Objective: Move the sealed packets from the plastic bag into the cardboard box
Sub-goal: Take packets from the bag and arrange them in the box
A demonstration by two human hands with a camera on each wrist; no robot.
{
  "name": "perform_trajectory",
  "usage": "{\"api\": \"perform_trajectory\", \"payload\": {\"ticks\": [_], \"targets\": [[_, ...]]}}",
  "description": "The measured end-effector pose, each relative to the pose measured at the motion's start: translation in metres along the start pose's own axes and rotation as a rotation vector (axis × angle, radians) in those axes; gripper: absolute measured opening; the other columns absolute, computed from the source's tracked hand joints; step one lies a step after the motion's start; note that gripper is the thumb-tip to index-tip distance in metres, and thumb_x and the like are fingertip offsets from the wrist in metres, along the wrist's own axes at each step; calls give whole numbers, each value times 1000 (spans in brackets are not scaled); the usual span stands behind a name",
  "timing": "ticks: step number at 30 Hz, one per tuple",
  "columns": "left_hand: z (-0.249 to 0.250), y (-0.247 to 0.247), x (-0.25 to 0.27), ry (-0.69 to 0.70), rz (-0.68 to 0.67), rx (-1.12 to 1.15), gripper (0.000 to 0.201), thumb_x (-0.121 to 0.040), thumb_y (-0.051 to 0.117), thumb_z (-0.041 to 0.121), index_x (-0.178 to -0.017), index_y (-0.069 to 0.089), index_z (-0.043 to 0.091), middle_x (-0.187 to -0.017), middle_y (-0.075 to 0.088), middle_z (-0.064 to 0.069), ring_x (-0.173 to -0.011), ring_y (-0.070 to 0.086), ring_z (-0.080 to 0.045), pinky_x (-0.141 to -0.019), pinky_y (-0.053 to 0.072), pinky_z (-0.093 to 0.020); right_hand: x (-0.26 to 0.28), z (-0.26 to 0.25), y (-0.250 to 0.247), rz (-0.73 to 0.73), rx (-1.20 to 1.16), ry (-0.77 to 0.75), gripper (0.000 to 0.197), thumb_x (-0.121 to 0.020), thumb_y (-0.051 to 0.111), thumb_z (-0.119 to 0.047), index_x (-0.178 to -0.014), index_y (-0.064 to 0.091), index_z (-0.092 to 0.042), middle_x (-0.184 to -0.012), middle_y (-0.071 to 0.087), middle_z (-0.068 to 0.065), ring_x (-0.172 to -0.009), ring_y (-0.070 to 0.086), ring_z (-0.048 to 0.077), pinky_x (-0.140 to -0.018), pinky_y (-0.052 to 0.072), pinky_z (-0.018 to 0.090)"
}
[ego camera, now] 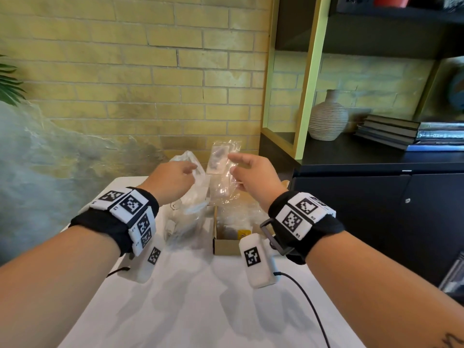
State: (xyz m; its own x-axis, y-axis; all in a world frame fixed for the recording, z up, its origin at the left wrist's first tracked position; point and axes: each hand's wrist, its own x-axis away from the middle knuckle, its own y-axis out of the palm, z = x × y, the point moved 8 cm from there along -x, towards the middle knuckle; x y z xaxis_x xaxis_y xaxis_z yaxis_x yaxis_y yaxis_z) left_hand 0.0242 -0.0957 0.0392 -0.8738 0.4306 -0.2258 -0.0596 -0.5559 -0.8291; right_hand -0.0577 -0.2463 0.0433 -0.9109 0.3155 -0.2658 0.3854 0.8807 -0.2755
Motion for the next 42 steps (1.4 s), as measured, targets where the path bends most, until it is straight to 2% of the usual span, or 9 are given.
{"api": "perform_trajectory", "payload": {"ticks": [4, 7, 9, 15, 19, 23, 30, 35, 42], "targets": [[23, 22, 7, -31, -135, 536, 71, -89, 58, 36, -148, 21, 28, -136, 47, 0, -124, 47, -20, -96, 43, -34, 4, -3, -16, 14, -50, -59, 39, -87, 60, -2, -123, 58, -15, -117, 60, -3, -69, 56, 7, -69, 52, 20], [41, 46, 13, -23, -315, 745, 82, -76, 72, 27, -144, 25, 32, -120, 62, -2, -103, 63, -19, -84, 52, -33, 8, 0, -27, 19, -102, -67, 37, -86, 58, 5, -118, 61, -12, -111, 62, 0, -72, 55, 17, -73, 53, 29], [51, 54, 15, 37, -327, 768, 71, -77, 73, 14, -137, 37, 23, -109, 66, -4, -95, 66, -17, -80, 55, -31, 9, 3, -34, 25, -99, -67, 34, -85, 57, 7, -113, 62, -12, -101, 63, -1, -76, 54, 21, -76, 54, 34], [69, 61, 16, 109, -308, 776, 51, -76, 72, 1, -120, 51, 12, -101, 69, -7, -78, 71, -11, -66, 58, -22, 8, 14, -57, 61, -82, -54, 18, -84, 62, 3, -87, 59, -14, -74, 56, 2, -56, 50, 9, -50, 44, 16], [78, 66, 19, 152, -328, 758, 42, -77, 71, -1, -113, 56, 15, -91, 69, 1, -68, 69, -2, -56, 52, -13, 9, 22, -67, 73, -72, -50, 14, -84, 64, -2, -83, 57, -14, -72, 57, 0, -57, 53, 8, -50, 46, 17], [77, 71, 18, 147, -350, 708, 43, -78, 70, 0, -116, 56, 17, -94, 70, -1, -71, 70, -5, -60, 54, -15, 8, 26, -80, 129, -46, -57, 19, -85, 62, 0, -80, 55, -17, -70, 56, -1, -59, 53, 9, -53, 47, 19], [77, 77, 18, 108, -318, 689, 43, -76, 75, 13, -114, 57, 20, -92, 70, 1, -68, 66, -6, -53, 48, -14, 10, 33, -84, 122, -127, -5, 23, -87, 59, 0, -92, 48, -19, -69, 57, 2, -61, 56, 12, -60, 52, 24], [77, 80, 16, 91, -311, 686, 37, -84, 68, 16, -117, 53, 15, -89, 70, -4, -64, 63, -10, -48, 41, -16, 11, 33, -81, 128, -127, 18, 44, -89, 57, 0, -126, 40, -17, -70, 59, 2, -61, 56, 11, -55, 49, 20], [77, 76, 15, 101, -240, 633, 30, -85, 66, 17, -114, 55, 20, -81, 68, 3, -56, 60, -6, -48, 41, -16, 16, 37, -63, -20, -148, 94, 61, -89, 58, -3, -139, 30, -23, -102, 66, 3, -82, 66, 12, -57, 54, 20]]}}
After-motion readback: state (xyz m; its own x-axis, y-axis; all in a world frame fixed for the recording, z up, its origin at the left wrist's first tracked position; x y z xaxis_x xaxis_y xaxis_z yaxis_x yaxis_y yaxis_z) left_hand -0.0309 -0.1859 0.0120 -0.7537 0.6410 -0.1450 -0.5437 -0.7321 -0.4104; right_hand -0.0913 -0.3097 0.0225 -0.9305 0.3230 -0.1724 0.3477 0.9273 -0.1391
